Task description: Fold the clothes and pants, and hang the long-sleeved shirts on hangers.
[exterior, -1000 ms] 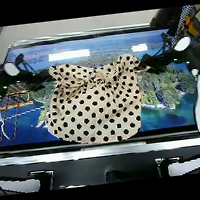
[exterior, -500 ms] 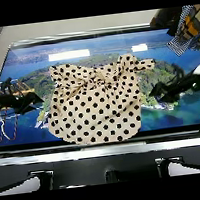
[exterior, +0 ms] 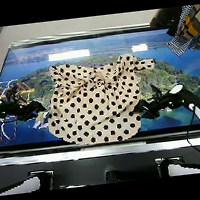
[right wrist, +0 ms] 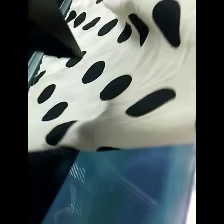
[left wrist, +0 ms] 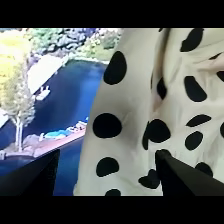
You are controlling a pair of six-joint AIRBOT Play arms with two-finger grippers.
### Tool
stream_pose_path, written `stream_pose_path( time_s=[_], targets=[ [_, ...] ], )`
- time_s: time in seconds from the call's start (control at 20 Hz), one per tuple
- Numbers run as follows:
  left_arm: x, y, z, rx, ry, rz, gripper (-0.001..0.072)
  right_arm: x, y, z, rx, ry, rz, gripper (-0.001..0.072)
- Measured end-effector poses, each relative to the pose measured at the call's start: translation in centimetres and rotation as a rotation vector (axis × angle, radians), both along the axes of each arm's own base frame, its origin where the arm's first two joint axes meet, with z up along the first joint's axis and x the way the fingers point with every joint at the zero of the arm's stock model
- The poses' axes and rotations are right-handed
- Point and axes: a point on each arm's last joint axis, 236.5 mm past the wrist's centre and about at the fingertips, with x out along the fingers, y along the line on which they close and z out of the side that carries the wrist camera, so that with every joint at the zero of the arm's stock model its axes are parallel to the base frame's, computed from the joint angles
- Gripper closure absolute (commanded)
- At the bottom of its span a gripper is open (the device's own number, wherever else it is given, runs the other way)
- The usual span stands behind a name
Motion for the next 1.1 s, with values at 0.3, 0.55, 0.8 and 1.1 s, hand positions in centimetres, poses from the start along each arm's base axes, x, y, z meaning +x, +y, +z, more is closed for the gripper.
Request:
stream_pose_path(
  time_s=[0.3,0.55,0.8,1.1],
  targets=[
    [-0.2,0.0,-1.4,0.0,0.022,-0.029,-0.0011,1.3,1.6,0.8,0.041,-0.071,-0.015,0.0687],
    [-0.5,-1.3,-3.8,-0.048,0.064,-0.074,-0.001,1.9,2.2,3.8,0.063,-0.141,-0.028,0.0686],
    [-0.7,-3.6,-5.8,-0.083,0.109,-0.118,-0.0002,2.0,2.5,5.5,0.078,-0.174,-0.034,0.0686],
    [0.5,-5.5,-6.4,-0.076,0.08,-0.161,0.0686,2.8,4.1,8.1,0.174,-0.214,-0.065,0.0687]
  ],
)
